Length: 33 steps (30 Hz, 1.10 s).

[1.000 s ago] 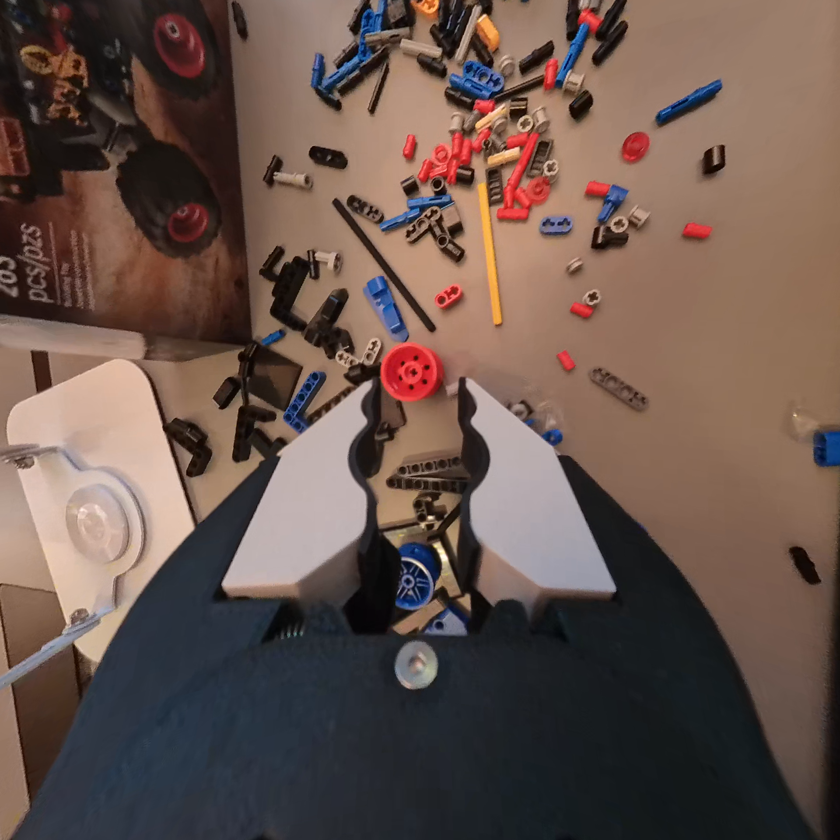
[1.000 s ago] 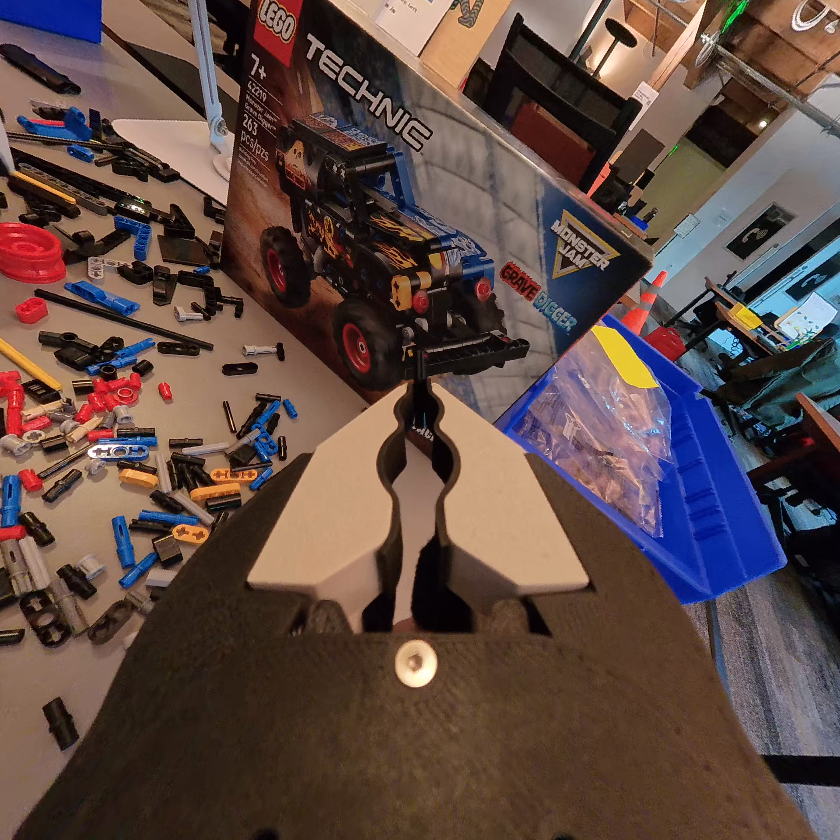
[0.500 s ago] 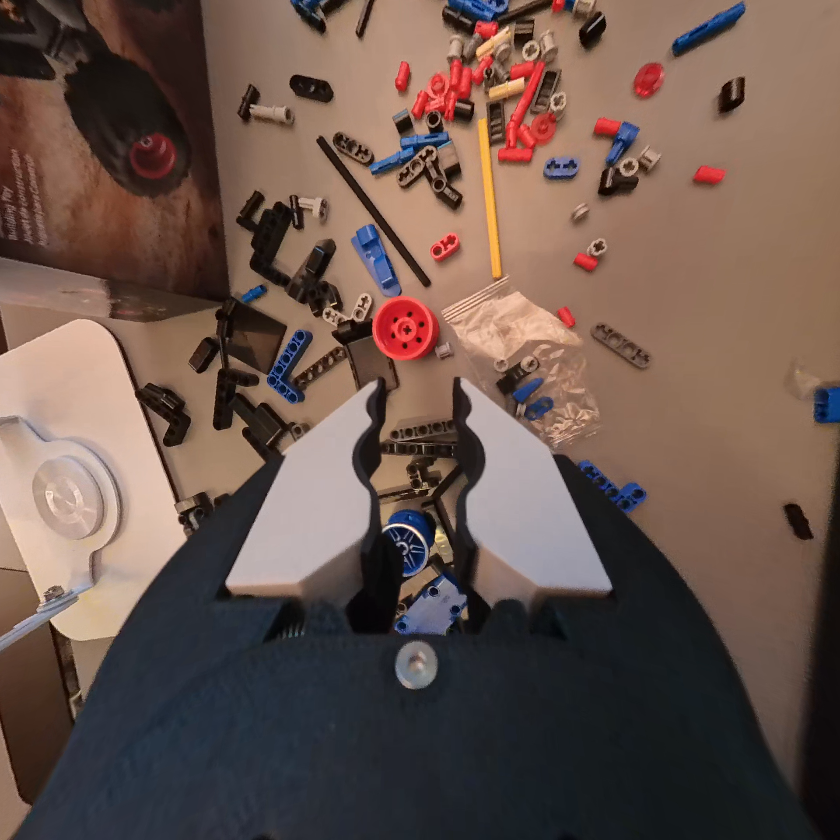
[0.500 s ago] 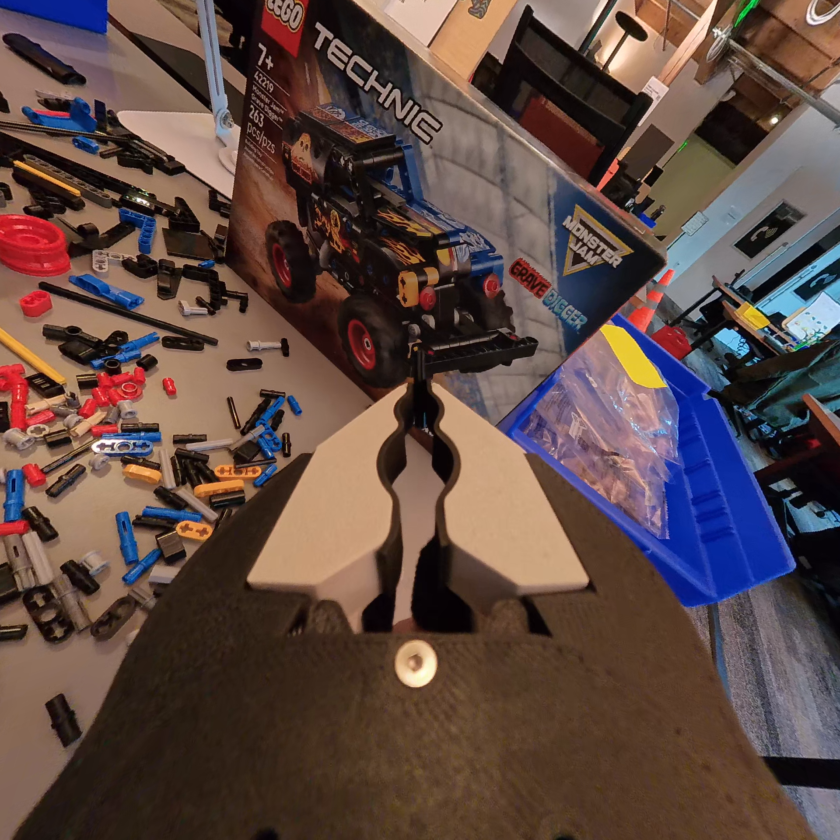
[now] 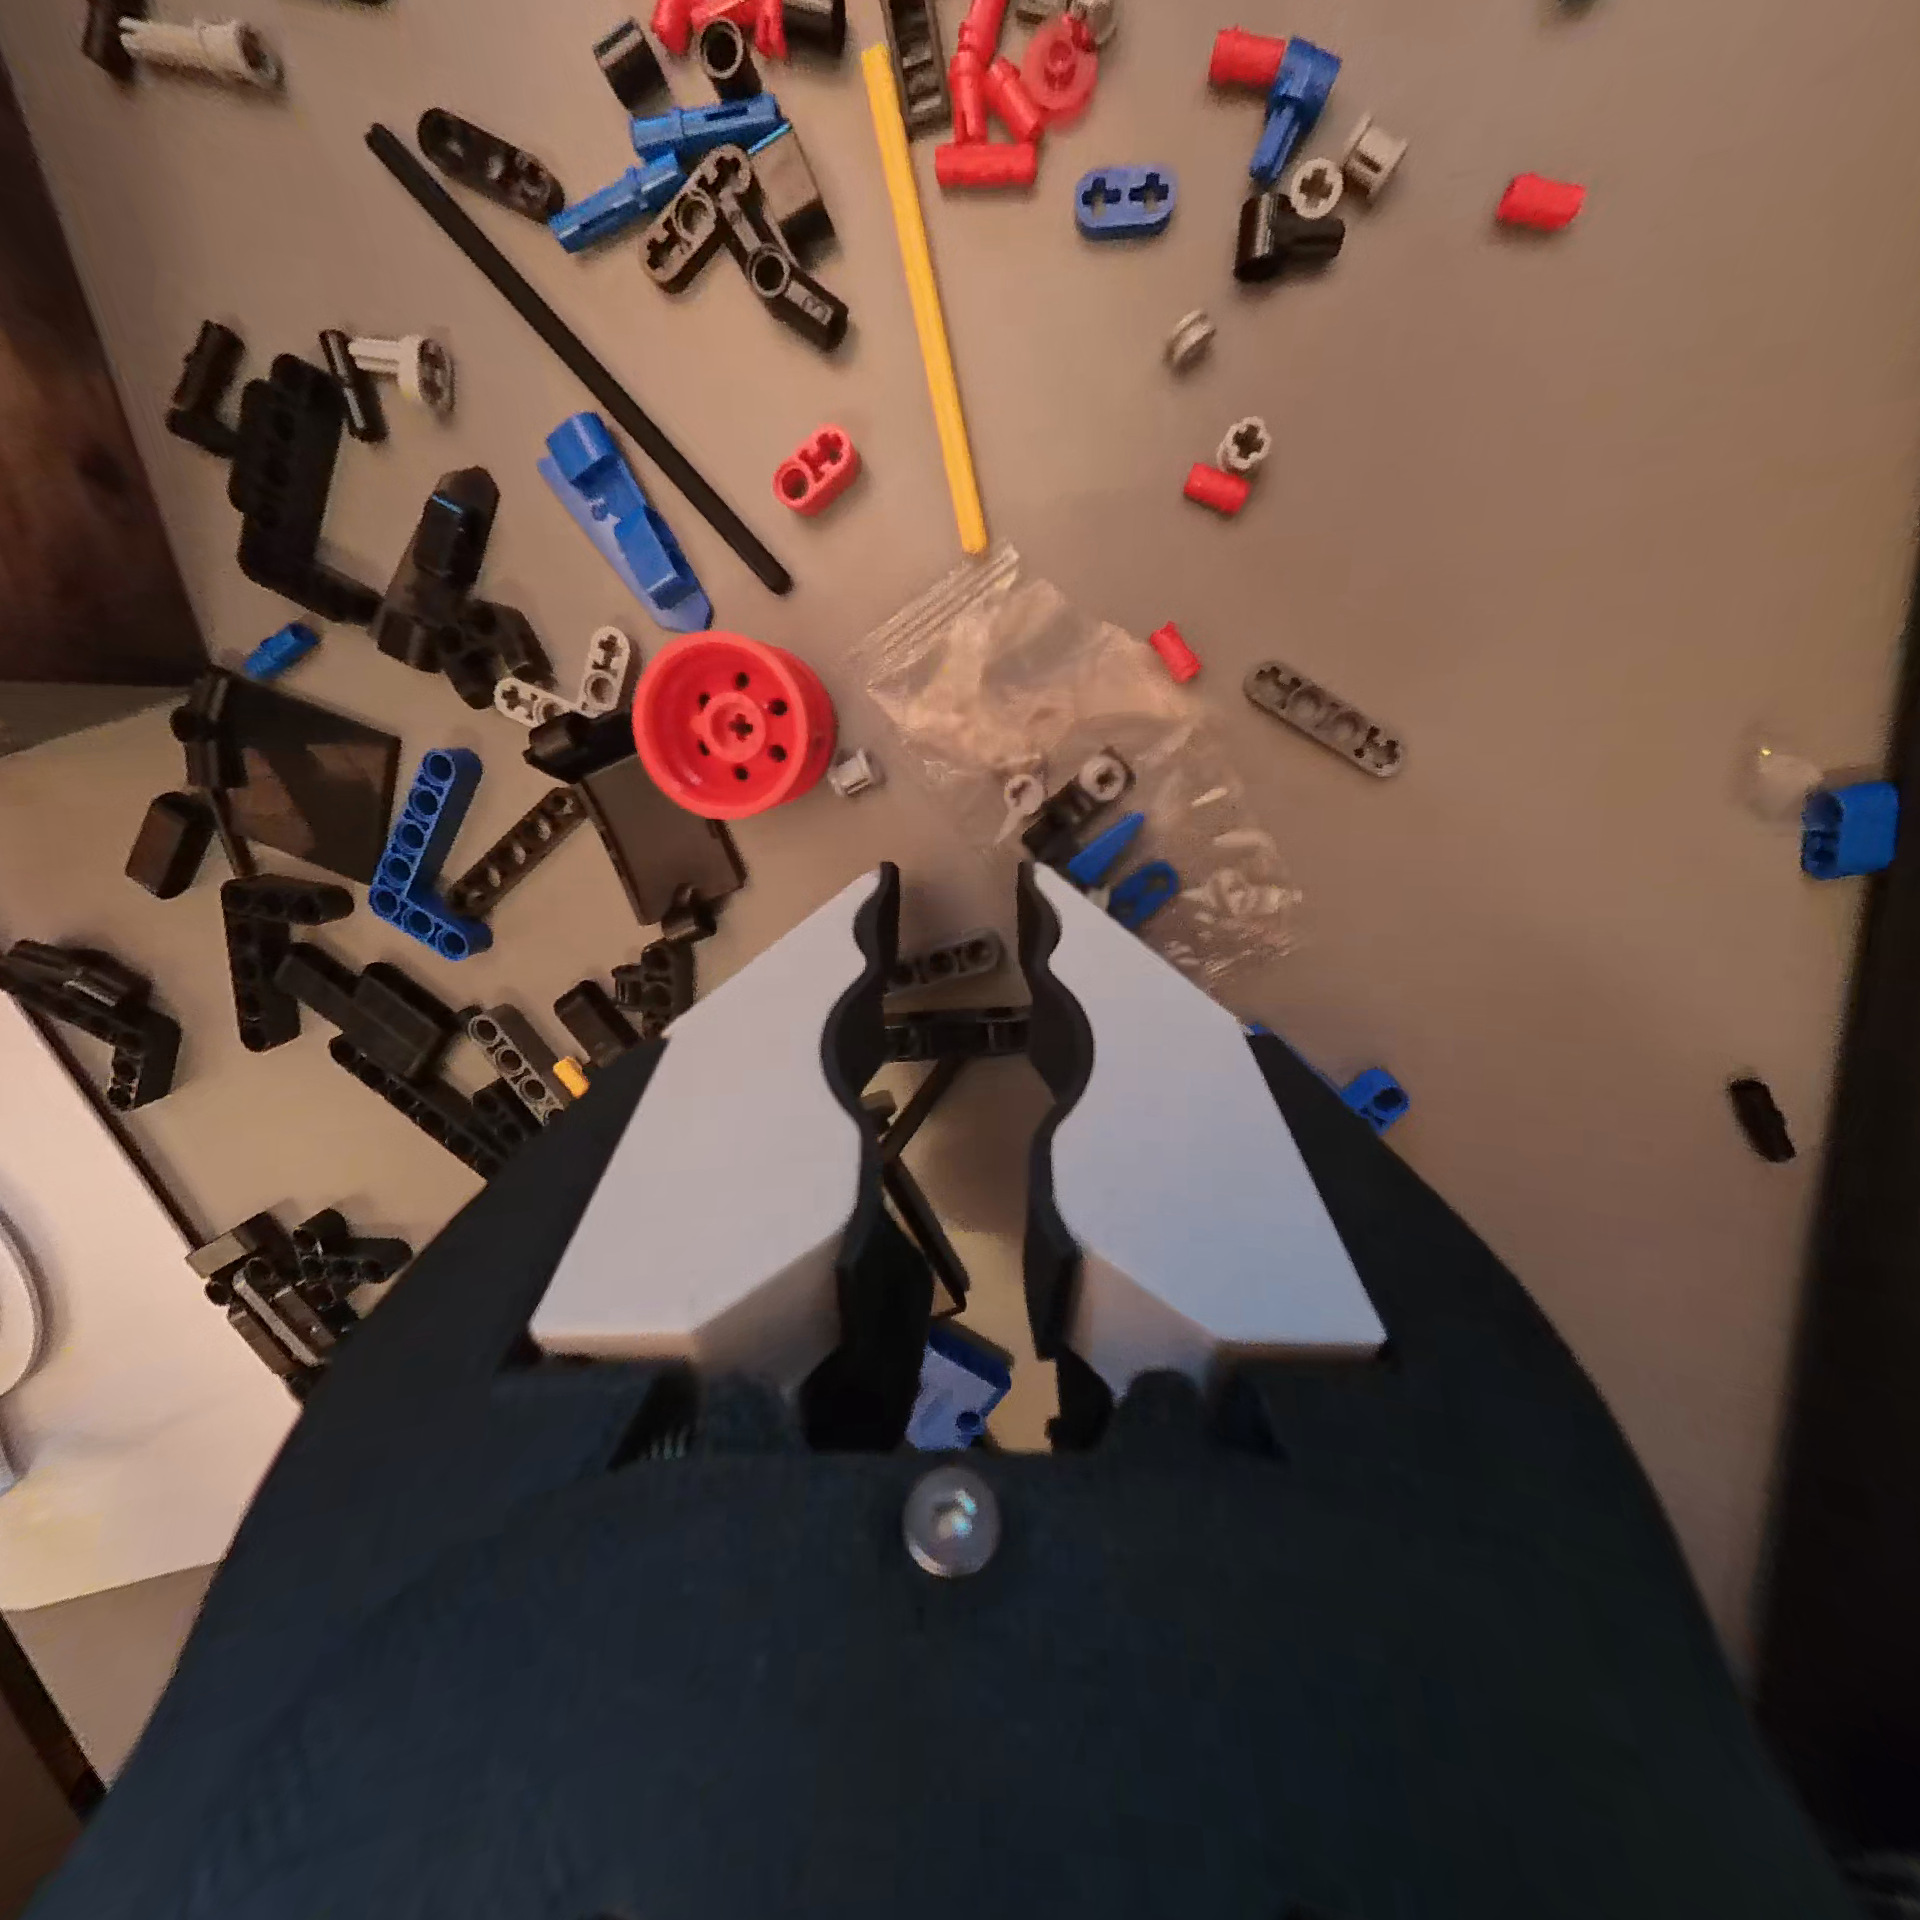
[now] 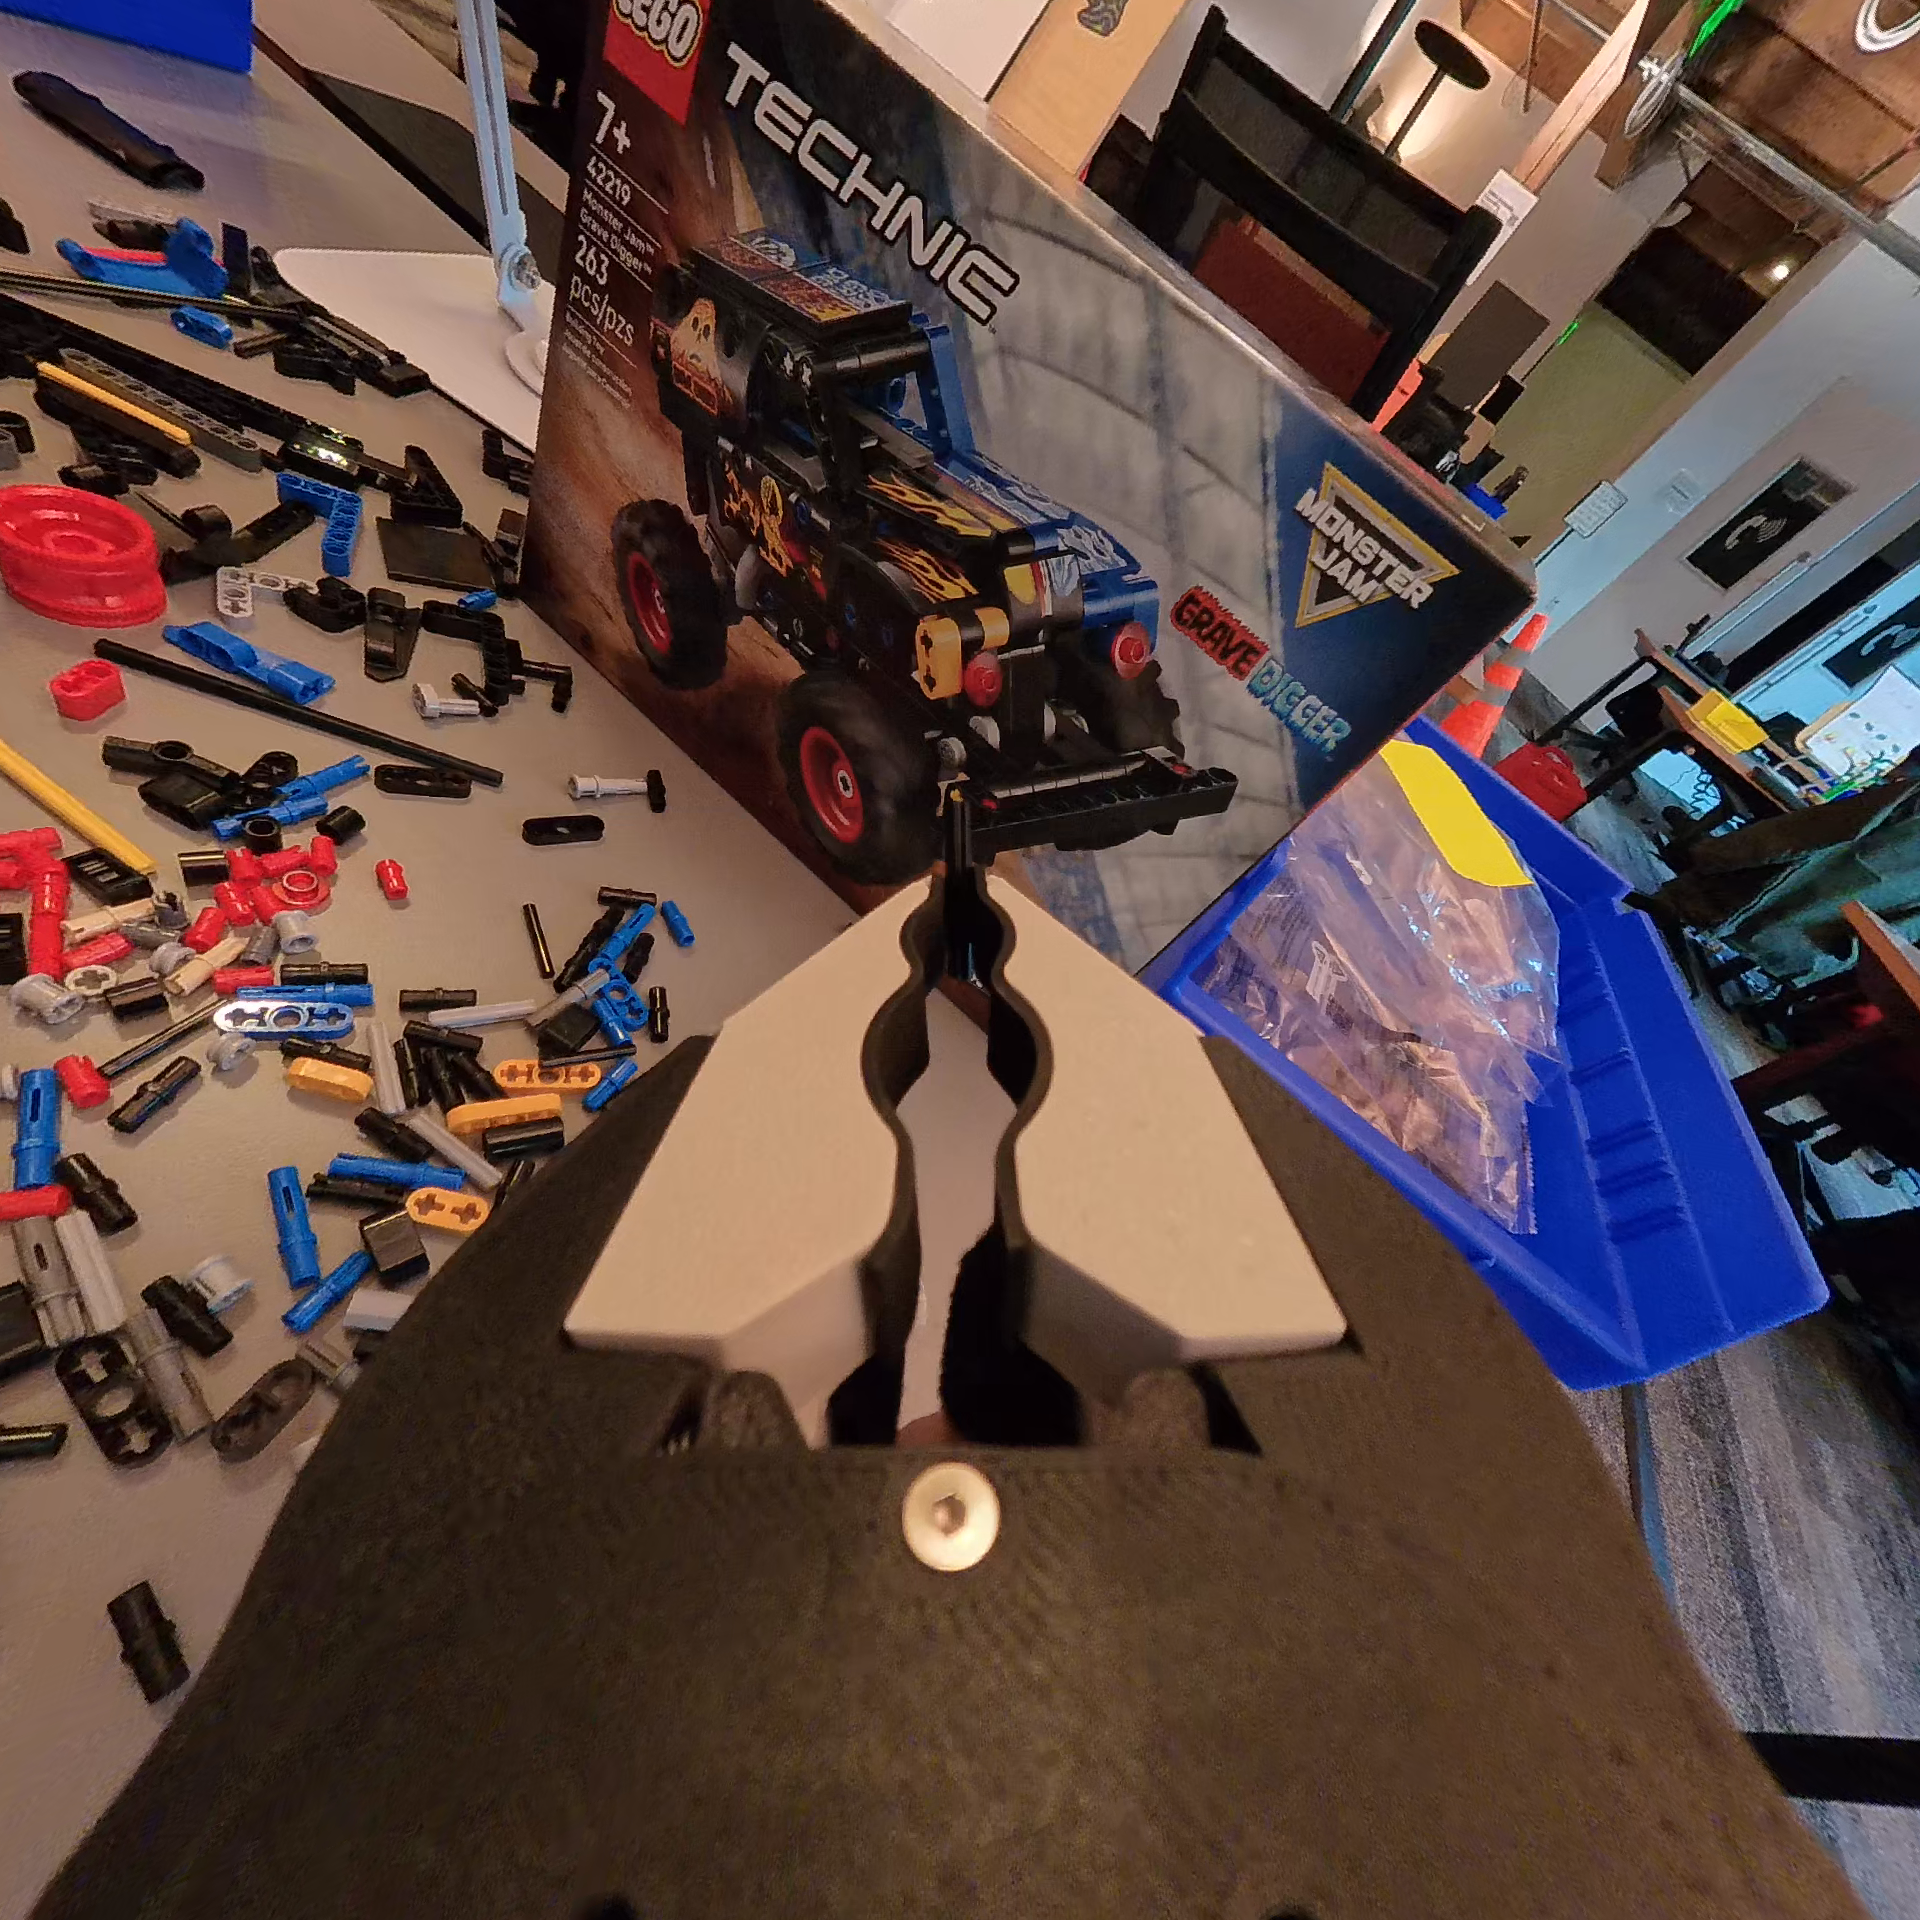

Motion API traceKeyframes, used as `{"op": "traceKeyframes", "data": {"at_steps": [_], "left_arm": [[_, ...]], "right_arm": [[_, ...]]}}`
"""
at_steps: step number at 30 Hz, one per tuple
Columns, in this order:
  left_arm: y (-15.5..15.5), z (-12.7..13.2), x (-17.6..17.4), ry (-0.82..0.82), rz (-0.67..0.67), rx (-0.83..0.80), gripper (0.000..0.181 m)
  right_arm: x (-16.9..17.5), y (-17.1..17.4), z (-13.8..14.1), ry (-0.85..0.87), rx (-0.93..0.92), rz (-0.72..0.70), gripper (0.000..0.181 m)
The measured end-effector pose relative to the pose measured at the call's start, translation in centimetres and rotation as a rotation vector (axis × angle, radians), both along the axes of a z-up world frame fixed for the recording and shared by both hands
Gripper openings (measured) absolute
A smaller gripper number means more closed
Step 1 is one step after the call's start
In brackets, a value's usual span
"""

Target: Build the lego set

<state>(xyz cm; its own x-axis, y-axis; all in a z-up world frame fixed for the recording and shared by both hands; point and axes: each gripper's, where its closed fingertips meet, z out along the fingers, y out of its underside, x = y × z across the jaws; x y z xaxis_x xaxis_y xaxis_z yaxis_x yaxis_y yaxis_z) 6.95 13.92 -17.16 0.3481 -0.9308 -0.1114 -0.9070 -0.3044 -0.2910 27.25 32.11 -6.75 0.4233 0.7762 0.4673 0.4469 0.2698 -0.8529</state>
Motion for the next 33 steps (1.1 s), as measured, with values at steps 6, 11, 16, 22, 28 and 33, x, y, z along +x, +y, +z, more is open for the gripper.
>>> {"op": "traceKeyframes", "data": {"at_steps": [6, 11, 16, 22, 28, 33], "left_arm": [[0.0, -0.1, -0.1, 0.058, -0.035, 0.028, 0.008], [0.1, -0.1, -0.1, 0.047, -0.035, 0.032, 0.007], [0.5, 0.6, 0.7, 0.013, -0.048, 0.065, 0.009], [0.9, 0.9, 1.0, 0.0, -0.057, 0.094, 0.011], [1.1, 0.8, 1.8, -0.015, -0.078, 0.113, 0.013], [1.1, 0.5, 2.2, -0.018, -0.09, 0.119, 0.014]], "right_arm": [[0.0, 0.0, 0.0, 0.001, -0.001, 0.0, 0.003], [0.0, 0.0, 0.0, 0.001, -0.001, 0.002, 0.003], [-0.1, 0.0, -0.1, -0.001, -0.005, 0.004, 0.003], [-0.2, 0.0, -0.2, -0.004, -0.006, 0.007, 0.003], [-0.1, 0.0, -0.3, -0.005, -0.007, 0.006, 0.003], [-0.1, 0.0, -0.3, -0.004, -0.006, 0.004, 0.003]]}}
